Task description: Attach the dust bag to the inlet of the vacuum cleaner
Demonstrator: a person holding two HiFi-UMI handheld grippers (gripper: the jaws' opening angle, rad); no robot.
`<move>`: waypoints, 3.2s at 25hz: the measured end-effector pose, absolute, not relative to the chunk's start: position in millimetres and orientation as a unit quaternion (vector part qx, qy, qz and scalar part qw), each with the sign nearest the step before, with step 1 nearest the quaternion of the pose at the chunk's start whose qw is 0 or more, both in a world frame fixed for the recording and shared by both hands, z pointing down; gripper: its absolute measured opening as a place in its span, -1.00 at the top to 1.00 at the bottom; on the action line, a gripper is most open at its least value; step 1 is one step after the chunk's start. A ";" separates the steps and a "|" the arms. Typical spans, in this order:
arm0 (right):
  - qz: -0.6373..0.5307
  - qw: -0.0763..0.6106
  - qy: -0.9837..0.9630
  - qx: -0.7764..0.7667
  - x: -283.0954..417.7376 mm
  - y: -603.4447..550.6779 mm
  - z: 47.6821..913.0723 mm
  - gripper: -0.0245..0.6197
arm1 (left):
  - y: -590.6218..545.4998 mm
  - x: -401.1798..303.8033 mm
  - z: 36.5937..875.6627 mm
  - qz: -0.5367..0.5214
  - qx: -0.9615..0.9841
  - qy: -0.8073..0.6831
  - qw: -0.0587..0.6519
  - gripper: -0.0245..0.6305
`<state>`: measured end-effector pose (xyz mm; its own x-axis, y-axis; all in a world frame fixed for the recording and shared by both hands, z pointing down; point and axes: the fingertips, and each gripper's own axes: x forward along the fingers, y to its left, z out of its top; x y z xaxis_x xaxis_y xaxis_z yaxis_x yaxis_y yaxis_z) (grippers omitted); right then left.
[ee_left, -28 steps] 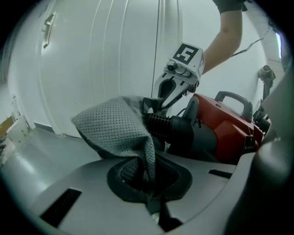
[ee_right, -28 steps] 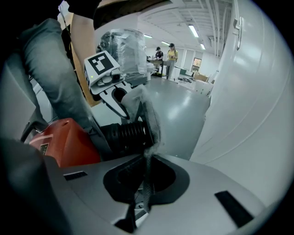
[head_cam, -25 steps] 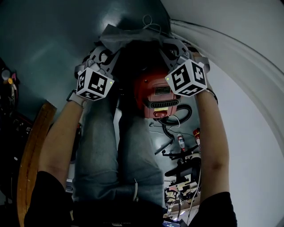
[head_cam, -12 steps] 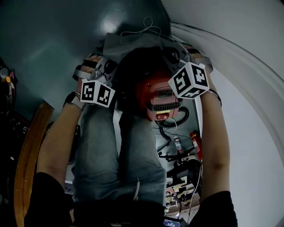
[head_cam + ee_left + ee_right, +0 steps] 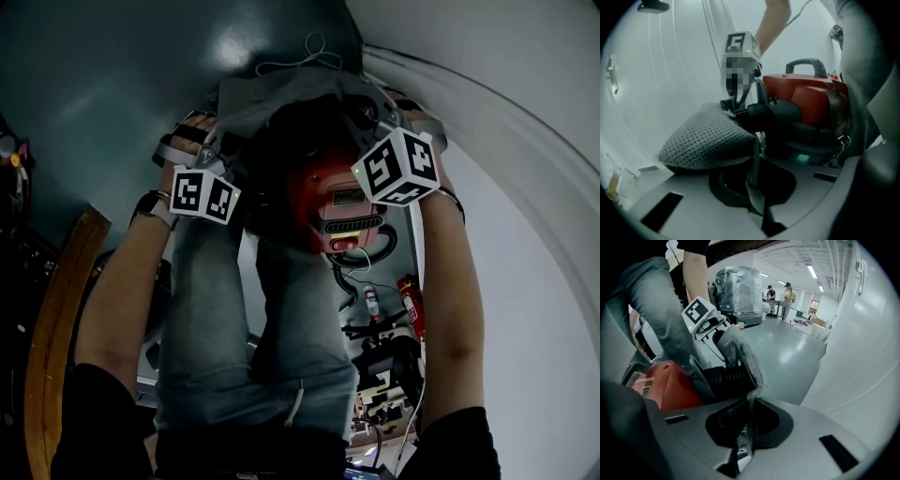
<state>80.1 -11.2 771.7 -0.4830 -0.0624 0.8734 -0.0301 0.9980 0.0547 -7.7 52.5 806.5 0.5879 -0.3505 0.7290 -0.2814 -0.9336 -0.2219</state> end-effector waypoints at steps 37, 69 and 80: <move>-0.032 0.548 -0.835 -0.038 83.5 4.5 755.1 0.82 | 76.0 12.5 809.8 -0.441 -0.885 0.124 -0.082 0.87; -0.083 0.620 -0.777 -0.070 99.3 25.3 759.6 0.81 | 100.3 -9.8 802.6 -0.454 -0.877 0.135 -0.079 0.87; -0.045 0.591 -0.800 0.092 103.2 6.8 716.9 0.58 | 94.5 -45.1 776.2 -0.471 -0.861 0.170 -0.091 0.60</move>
<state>103.2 6.8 716.9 -0.2854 -0.2009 0.9371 -0.0939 0.9789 0.1812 -45.1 94.5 776.2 0.4984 -0.2068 0.8419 -0.3785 -0.9256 -0.0033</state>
